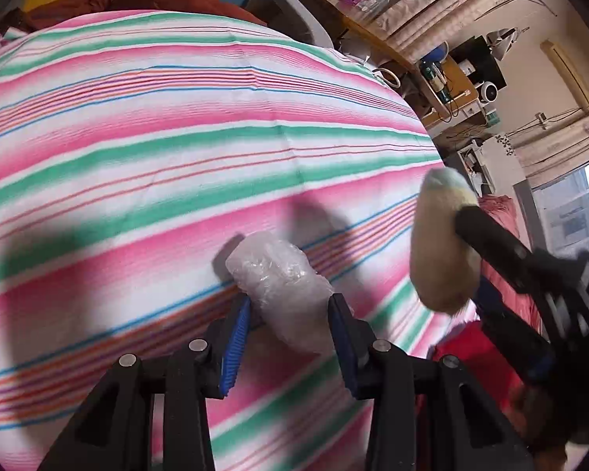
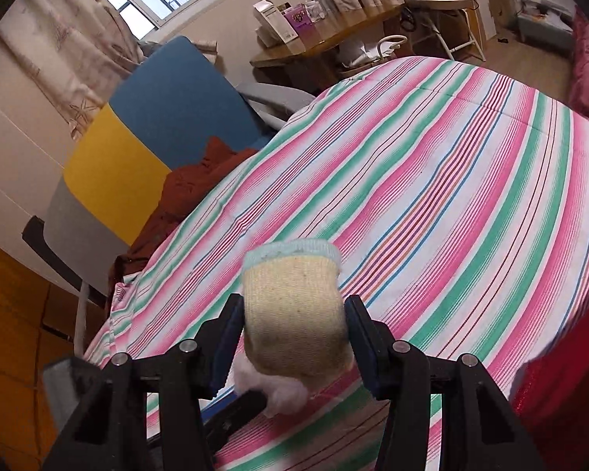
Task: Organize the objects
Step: 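Carry the plastic bag and cream pouch with both grippers over the gold tray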
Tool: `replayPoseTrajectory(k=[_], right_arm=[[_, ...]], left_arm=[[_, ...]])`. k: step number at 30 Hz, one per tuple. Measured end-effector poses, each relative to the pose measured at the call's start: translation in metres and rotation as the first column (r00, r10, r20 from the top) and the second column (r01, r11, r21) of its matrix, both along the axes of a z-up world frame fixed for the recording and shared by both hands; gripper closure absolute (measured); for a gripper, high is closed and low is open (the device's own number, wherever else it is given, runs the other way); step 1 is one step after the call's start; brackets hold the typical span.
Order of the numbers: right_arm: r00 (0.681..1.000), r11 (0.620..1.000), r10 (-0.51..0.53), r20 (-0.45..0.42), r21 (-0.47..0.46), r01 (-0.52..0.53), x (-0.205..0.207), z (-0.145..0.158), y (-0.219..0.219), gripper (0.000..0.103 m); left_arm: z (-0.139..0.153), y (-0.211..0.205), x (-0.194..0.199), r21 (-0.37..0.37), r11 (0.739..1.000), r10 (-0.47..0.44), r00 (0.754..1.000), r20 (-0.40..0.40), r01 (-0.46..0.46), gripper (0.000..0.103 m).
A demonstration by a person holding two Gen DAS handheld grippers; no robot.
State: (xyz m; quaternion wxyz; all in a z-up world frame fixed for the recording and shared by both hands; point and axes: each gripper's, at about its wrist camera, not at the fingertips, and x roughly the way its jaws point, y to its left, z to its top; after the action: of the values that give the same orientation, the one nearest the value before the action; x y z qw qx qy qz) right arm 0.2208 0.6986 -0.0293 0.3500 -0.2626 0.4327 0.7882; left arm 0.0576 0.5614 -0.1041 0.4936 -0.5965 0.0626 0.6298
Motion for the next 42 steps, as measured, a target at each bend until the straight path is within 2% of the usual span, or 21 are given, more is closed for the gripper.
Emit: replayPoseTrajectory(k=[5,10,14,18,22,28,32,39,42], right_arm=[[1.000,1.000,-0.011,-0.018,0.001,0.011,0.004,0.001,0.001,0.050],[0.999,1.000,-0.026,-0.025,0.005,0.027,0.006,0.002,0.002,0.050],[0.999,0.999,-0.039,-0.032,0.006,0.039,0.009,0.002,0.004,0.050],[1.000,1.000,-0.018,-0.024,0.002,0.018,0.004,0.001,0.004,0.050],[0.999,0.999,0.032,-0.026,-0.023,-0.033,-0.003,-0.004,0.005,0.050],[0.986,0.984,0.164,-0.018,-0.067,-0.165,-0.026,-0.012,-0.001,0.049],[0.983,0.979,0.186,-0.006,-0.078,-0.186,-0.032,-0.016,-0.003,0.049],[0.981,0.978,0.193,0.026,-0.083,-0.191,-0.037,-0.019,-0.004,0.049],[0.979,0.978,0.199,0.040,-0.076,-0.196,-0.039,-0.019,-0.006,0.049]], left_arm=[[-0.001,0.020,0.010,-0.040,0.998,-0.058,0.996,-0.069,0.056,0.057],[-0.001,0.032,0.009,-0.043,0.995,-0.091,0.990,-0.109,0.087,0.057],[-0.003,0.027,0.008,-0.018,0.988,-0.152,0.974,-0.170,0.151,0.065],[0.000,-0.009,-0.001,0.023,0.987,-0.152,0.968,-0.199,0.160,0.066],[0.009,-0.065,-0.011,0.014,0.991,-0.122,0.936,-0.329,0.134,0.066],[0.015,-0.145,-0.023,0.014,1.000,-0.016,0.887,-0.461,0.025,0.066],[0.017,-0.189,-0.025,0.031,0.998,0.063,0.860,-0.506,-0.055,0.066],[0.030,-0.212,-0.022,0.070,0.992,0.127,0.839,-0.529,-0.107,0.066],[0.043,-0.219,-0.020,0.097,0.989,0.148,0.820,-0.553,-0.113,0.066]])
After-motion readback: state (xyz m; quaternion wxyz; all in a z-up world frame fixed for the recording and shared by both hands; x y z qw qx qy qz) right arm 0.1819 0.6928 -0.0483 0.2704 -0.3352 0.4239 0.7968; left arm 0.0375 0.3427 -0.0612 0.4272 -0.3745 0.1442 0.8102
